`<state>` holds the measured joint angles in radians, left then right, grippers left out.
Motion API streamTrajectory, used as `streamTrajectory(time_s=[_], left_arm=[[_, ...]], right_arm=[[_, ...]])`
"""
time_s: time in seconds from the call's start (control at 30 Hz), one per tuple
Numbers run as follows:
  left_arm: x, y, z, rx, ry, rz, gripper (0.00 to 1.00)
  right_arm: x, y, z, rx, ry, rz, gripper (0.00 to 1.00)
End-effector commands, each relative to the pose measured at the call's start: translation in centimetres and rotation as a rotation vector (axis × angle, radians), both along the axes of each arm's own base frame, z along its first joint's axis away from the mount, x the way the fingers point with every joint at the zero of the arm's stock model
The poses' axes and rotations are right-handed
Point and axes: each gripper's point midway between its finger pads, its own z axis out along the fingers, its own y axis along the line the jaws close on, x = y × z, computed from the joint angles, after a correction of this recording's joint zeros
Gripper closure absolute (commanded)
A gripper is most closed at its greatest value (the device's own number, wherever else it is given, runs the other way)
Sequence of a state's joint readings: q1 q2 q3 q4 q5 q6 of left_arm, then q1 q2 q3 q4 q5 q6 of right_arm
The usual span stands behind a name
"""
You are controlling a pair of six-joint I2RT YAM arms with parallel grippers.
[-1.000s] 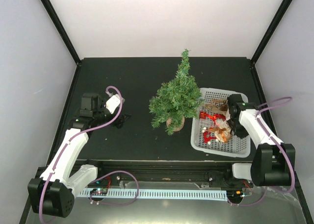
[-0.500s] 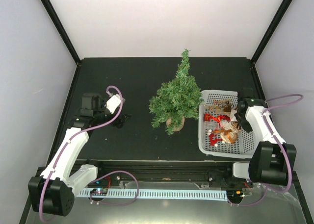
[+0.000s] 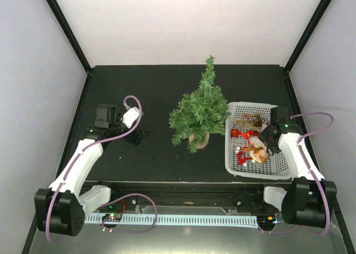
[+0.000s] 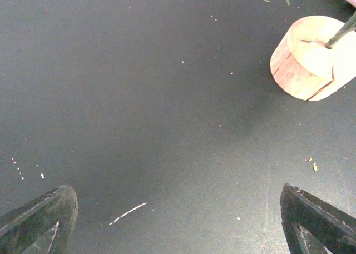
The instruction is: Decorate the small christmas tree
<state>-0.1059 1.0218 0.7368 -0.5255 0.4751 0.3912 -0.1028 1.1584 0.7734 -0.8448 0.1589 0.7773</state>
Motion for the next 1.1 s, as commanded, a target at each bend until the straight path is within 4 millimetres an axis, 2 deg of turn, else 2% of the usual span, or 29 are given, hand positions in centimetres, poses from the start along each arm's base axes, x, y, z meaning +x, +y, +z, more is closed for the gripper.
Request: streamTrajectory(time_s=[0.0, 0.23, 0.4, 0.57, 0.8, 1.07], left_arm=[[1.3, 0.4, 0.8, 0.02, -0.001, 0.02, 0.01], [2.0, 0.5, -0.3, 0.032, 0.089, 0.032, 0.01], [2.1, 0.3, -1.5, 0.042, 0.141, 0.02, 0.01], [2.1, 0.4, -2.0, 0.049, 0.158, 0.021, 0.01], [2.1, 0.7, -2.3, 0.06, 0.153, 0.033, 0.01], [2.1, 0.8, -2.0, 0.063, 0.141, 0.037, 0.01]], right_arm=[[1.1, 0.9, 0.4, 0.037, -0.027, 0.074, 0.59], [1.1, 3.4, -2.1, 0.123, 0.027, 0.16, 0.6], [1.7, 6.7, -1.1, 0.118, 0.018, 0.315, 0.6], [0.7, 9.6, -1.1, 0.109, 0.062, 0.449, 0.6], [0.3, 10.2, -3.7, 0.14, 0.095, 0.465, 0.66], [2.0, 11.4, -4.8, 0.19, 0.09, 0.481, 0.74]])
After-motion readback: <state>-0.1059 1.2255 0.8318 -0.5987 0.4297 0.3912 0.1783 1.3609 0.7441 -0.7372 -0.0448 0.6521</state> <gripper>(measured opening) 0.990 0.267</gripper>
